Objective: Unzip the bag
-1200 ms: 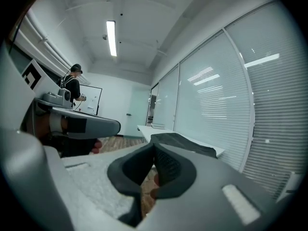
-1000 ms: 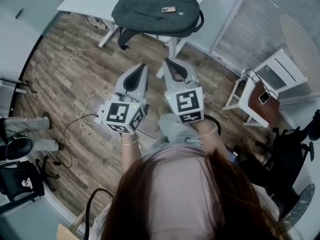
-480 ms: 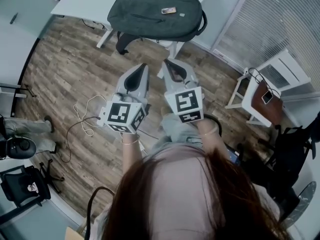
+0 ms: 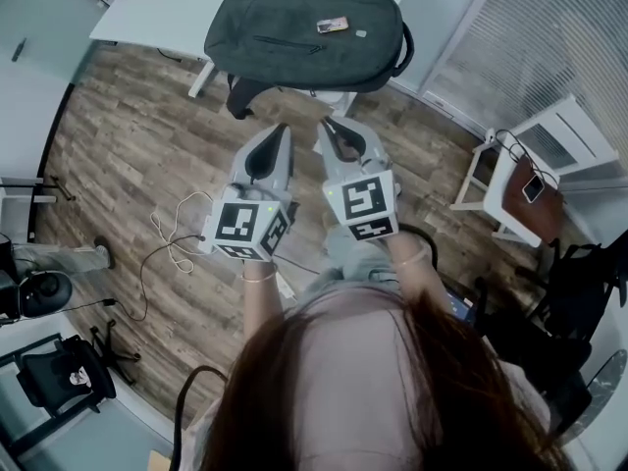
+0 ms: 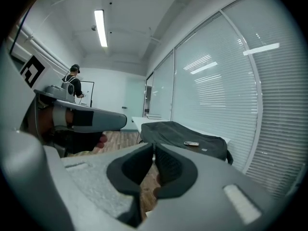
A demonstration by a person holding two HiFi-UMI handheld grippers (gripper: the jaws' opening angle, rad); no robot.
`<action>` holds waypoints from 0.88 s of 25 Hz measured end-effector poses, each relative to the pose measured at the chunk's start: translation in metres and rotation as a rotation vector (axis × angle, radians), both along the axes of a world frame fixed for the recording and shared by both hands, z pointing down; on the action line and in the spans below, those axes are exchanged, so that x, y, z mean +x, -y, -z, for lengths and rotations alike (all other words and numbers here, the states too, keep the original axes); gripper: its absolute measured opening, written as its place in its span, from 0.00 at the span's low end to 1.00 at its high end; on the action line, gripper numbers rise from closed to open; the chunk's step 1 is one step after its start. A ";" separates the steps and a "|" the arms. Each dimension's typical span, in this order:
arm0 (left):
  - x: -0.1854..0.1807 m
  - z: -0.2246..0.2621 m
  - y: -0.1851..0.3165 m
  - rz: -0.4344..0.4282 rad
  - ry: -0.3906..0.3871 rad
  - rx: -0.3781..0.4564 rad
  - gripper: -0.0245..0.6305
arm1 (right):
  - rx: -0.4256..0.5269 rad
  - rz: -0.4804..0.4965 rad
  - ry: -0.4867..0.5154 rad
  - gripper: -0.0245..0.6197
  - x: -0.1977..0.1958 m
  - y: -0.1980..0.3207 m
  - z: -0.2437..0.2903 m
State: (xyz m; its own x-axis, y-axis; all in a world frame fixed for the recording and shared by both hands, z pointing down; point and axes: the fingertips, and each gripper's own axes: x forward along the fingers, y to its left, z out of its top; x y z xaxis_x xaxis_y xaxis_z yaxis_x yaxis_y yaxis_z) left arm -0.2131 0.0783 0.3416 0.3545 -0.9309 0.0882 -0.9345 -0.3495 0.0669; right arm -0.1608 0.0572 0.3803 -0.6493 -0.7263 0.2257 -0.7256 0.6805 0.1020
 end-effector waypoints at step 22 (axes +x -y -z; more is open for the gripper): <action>-0.013 -0.048 0.083 -0.056 -0.001 -0.076 0.05 | -0.114 -0.051 -0.073 0.12 -0.025 0.071 -0.069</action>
State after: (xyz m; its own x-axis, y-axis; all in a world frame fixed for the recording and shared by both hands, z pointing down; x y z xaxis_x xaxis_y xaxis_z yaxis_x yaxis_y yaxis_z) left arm -0.2264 -0.0046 0.3901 0.4058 -0.9003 0.1577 -0.9136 -0.3949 0.0967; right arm -0.1857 -0.0134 0.4496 -0.5909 -0.7247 0.3543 -0.7530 0.6531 0.0801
